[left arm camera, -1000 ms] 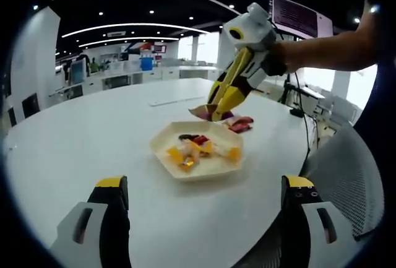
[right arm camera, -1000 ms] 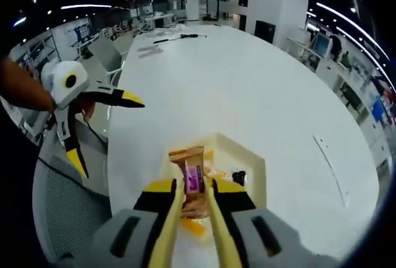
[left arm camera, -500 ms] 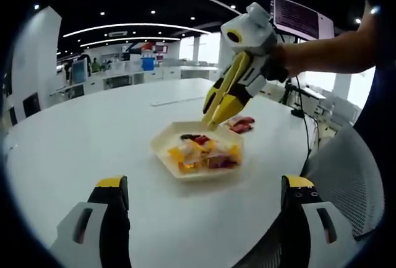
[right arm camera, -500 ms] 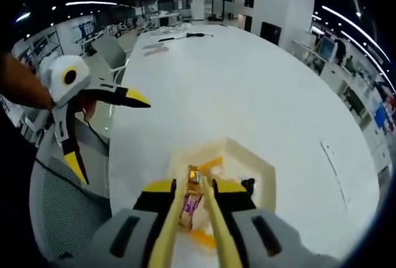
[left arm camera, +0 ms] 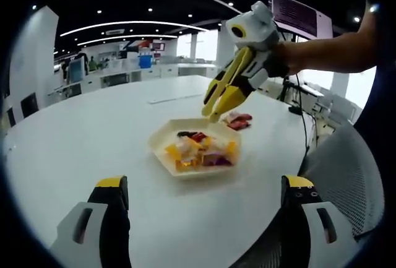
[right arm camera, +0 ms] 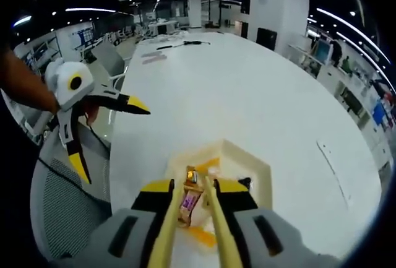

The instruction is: Place the target food into the container with the food tongs after gripping and lifting it, then release it inside without dropping or visibly crushing the food.

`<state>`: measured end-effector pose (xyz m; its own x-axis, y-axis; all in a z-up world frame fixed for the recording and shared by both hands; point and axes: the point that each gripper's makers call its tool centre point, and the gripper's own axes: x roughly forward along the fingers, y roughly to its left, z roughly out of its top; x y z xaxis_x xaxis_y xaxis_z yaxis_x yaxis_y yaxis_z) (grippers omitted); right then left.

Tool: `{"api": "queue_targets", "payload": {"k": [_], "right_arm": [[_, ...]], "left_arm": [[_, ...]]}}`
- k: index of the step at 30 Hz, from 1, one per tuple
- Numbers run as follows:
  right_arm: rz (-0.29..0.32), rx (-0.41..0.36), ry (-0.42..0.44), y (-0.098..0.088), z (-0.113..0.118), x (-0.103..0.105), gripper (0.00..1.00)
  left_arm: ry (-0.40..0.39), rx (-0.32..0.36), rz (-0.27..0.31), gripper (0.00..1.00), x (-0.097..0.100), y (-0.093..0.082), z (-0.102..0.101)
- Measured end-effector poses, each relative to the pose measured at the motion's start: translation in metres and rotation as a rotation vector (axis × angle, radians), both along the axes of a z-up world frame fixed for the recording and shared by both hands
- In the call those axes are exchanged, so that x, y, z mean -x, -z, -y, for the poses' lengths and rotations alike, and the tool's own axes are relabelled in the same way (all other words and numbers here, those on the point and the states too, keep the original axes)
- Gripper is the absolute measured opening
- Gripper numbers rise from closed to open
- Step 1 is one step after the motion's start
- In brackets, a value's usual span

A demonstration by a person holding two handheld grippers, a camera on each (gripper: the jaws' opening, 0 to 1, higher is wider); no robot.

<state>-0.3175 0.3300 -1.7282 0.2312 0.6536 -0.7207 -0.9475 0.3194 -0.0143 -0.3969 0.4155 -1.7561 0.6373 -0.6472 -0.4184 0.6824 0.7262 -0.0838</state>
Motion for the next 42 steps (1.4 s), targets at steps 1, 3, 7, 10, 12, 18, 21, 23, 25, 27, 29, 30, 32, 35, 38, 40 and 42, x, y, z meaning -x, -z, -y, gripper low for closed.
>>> {"api": "queue_targets", "payload": {"k": [1, 3, 7, 10, 12, 18, 21, 23, 25, 27, 29, 30, 32, 35, 38, 40, 42], "right_arm": [[0.009, -0.002, 0.001, -0.002, 0.001, -0.001, 0.24], [0.011, -0.010, 0.001, -0.005, 0.002, -0.002, 0.24], [0.018, -0.026, 0.004, -0.010, 0.004, -0.003, 0.24], [0.025, -0.031, 0.011, -0.012, 0.007, -0.006, 0.24], [0.028, -0.035, 0.015, -0.013, 0.009, -0.007, 0.25], [0.042, -0.063, 0.013, -0.018, 0.015, -0.007, 0.25], [0.043, -0.065, 0.024, -0.018, 0.019, -0.008, 0.25], [0.049, -0.069, 0.031, -0.020, 0.023, -0.009, 0.25], [0.054, -0.073, 0.036, -0.021, 0.027, -0.010, 0.25], [0.059, -0.073, 0.047, -0.022, 0.032, -0.011, 0.26], [0.061, -0.078, 0.056, -0.023, 0.036, -0.012, 0.26], [0.064, -0.081, 0.065, -0.024, 0.039, -0.013, 0.26], [0.066, -0.085, 0.076, -0.024, 0.044, -0.014, 0.26], [0.075, -0.082, 0.084, -0.025, 0.050, -0.015, 0.26], [0.081, -0.089, 0.092, -0.029, 0.056, -0.016, 0.26], [0.091, -0.088, 0.093, -0.031, 0.062, -0.017, 0.26], [0.099, -0.084, 0.097, -0.032, 0.069, -0.019, 0.26]], "left_arm": [[-0.002, 0.002, 0.000, 0.99, 0.000, 0.000, 0.000], [-0.007, 0.005, -0.001, 0.99, -0.001, 0.000, -0.001], [-0.003, 0.000, -0.008, 0.99, 0.000, 0.001, -0.001], [-0.001, 0.000, -0.005, 0.99, 0.000, 0.002, -0.001], [-0.007, 0.000, -0.006, 0.99, 0.000, 0.001, -0.002], [0.003, -0.004, -0.011, 0.99, 0.000, 0.003, 0.000], [0.006, -0.004, -0.012, 0.99, 0.001, 0.002, 0.000], [0.007, -0.003, -0.011, 0.99, 0.001, 0.003, 0.000], [0.008, -0.002, -0.015, 0.99, 0.001, 0.002, 0.001], [0.012, -0.004, -0.018, 0.99, 0.002, 0.003, 0.002], [0.015, -0.004, -0.022, 0.99, 0.002, 0.004, 0.002], [0.013, -0.003, -0.022, 0.99, 0.002, 0.004, 0.002], [0.012, 0.000, -0.022, 0.99, 0.002, 0.004, 0.001], [0.020, -0.005, -0.017, 0.99, 0.002, 0.004, 0.002], [0.025, -0.011, -0.018, 0.99, 0.003, 0.005, 0.003], [0.024, -0.013, -0.018, 0.99, 0.003, 0.005, 0.003], [0.022, -0.013, -0.016, 0.99, 0.003, 0.005, 0.002]]}}
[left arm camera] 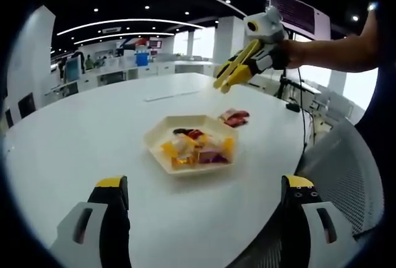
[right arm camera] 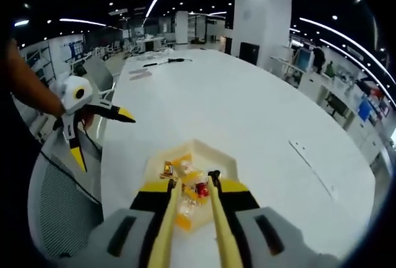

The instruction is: Place the target food into the container with the food tongs after gripping and lifting it, then release it inside without dropping or visibly crushing the food.

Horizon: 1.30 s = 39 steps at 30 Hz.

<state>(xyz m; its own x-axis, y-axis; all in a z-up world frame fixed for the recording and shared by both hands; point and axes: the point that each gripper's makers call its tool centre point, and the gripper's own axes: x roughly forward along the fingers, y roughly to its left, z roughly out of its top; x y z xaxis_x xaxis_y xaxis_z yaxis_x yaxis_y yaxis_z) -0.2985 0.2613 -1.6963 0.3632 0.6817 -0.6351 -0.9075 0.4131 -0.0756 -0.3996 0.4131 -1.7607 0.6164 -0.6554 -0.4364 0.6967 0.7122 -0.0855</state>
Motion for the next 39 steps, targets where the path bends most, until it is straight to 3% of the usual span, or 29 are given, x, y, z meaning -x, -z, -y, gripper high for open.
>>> {"api": "queue_targets", "payload": {"k": [10, 21, 29, 39], "right_arm": [[0.050, 0.007, 0.016, -0.003, 0.048, -0.018, 0.26], [0.082, 0.060, 0.009, 0.012, 0.099, -0.033, 0.27], [0.053, 0.176, -0.040, 0.050, 0.129, -0.038, 0.27], [0.025, 0.245, -0.078, 0.088, 0.131, -0.043, 0.27]], "left_arm": [[-0.004, 0.005, 0.004, 0.99, -0.001, -0.001, 0.000], [-0.020, -0.022, 0.003, 0.99, -0.003, 0.001, -0.003], [-0.004, -0.047, -0.010, 0.99, 0.001, 0.006, 0.000], [0.008, -0.051, -0.024, 0.99, 0.002, 0.009, 0.001]]}}
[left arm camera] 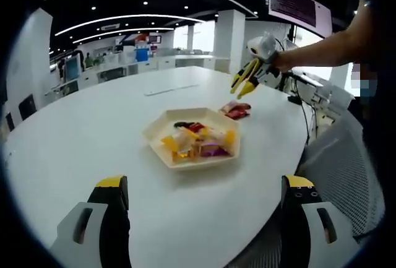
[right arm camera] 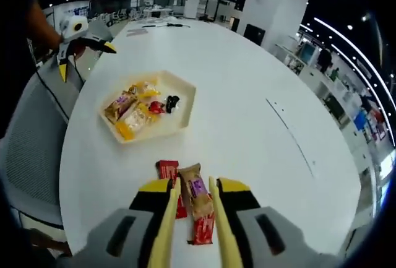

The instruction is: Place the target food into the container with the food tongs after gripping and lifting it, then release it inside without dropping or visibly crushing the food.

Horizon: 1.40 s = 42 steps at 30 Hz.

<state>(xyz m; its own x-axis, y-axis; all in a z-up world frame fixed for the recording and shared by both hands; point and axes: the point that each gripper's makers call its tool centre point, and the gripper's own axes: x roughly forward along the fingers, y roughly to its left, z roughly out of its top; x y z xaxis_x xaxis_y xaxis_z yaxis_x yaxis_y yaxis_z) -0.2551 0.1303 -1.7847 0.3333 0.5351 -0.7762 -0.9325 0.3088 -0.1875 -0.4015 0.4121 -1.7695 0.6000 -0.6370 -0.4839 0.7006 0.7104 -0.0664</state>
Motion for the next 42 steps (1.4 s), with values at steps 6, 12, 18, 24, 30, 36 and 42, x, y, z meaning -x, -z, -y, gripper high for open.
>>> {"api": "queue_targets", "payload": {"k": [6, 12, 18, 24, 30, 36, 42], "right_arm": [[0.008, 0.073, -0.022, 0.023, 0.004, -0.003, 0.27], [0.013, 0.090, -0.017, 0.032, 0.000, -0.013, 0.28], [0.017, 0.121, -0.046, 0.042, -0.010, -0.014, 0.28], [-0.031, 0.113, -0.010, 0.044, -0.013, -0.014, 0.24], [-0.086, 0.072, 0.103, 0.042, -0.009, -0.013, 0.22], [-0.078, 0.035, 0.137, 0.023, -0.012, -0.014, 0.22], [-0.119, -0.006, 0.140, 0.011, -0.022, -0.006, 0.23]], "left_arm": [[-0.003, 0.006, -0.006, 0.99, 0.000, 0.000, 0.000], [-0.015, 0.013, -0.018, 0.99, 0.000, 0.002, -0.002], [-0.008, 0.010, -0.021, 0.99, 0.001, 0.002, -0.001], [-0.001, 0.012, -0.028, 0.99, 0.001, 0.004, 0.000], [0.008, 0.008, -0.029, 0.99, 0.002, 0.005, 0.001], [0.006, 0.012, 0.002, 1.00, 0.000, 0.000, 0.000], [0.001, 0.024, 0.010, 1.00, -0.001, -0.002, 0.000]]}}
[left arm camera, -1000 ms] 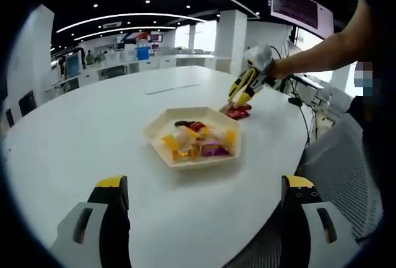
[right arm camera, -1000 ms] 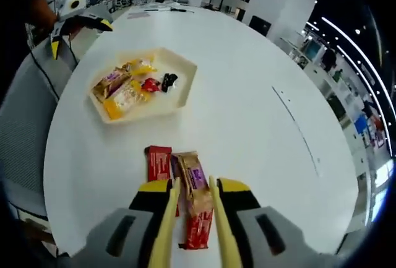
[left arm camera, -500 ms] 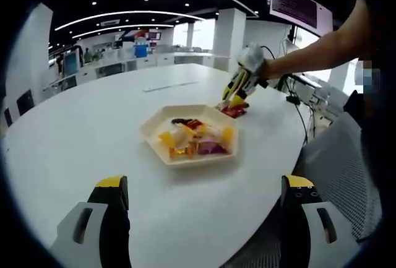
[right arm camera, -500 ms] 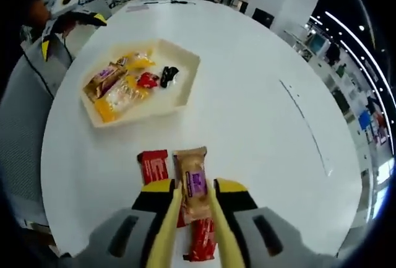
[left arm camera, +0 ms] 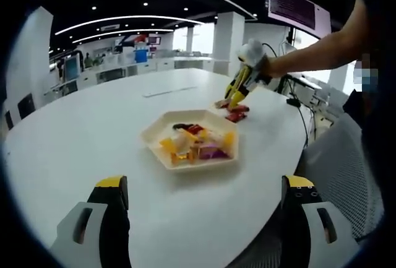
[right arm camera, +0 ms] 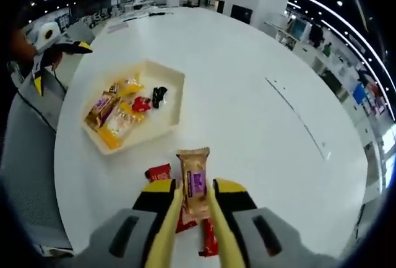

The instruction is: Place the target food into the container with the food tongs after gripping and lifting it, then release it inside without dropping or visibly crushing the food.

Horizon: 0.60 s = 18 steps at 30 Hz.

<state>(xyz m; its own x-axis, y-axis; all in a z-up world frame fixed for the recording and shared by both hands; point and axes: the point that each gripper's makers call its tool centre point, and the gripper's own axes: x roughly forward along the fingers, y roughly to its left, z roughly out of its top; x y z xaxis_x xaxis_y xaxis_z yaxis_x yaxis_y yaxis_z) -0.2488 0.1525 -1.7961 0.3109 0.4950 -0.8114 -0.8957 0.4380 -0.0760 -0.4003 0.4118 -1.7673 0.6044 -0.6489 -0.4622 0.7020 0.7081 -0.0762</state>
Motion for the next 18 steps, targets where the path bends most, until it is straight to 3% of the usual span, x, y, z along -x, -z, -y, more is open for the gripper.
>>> {"api": "queue_targets", "payload": {"k": [3, 10, 18], "right_arm": [[0.010, -0.004, -0.006, -0.009, -0.007, 0.001, 0.23], [0.043, -0.014, -0.052, -0.033, -0.028, -0.002, 0.23], [0.059, -0.043, -0.062, -0.047, -0.054, -0.007, 0.23]], "left_arm": [[0.009, -0.004, 0.031, 1.00, -0.001, -0.004, 0.002], [0.010, -0.007, 0.030, 1.00, -0.001, -0.003, 0.002], [0.002, -0.010, 0.042, 1.00, -0.002, -0.005, 0.000]]}}
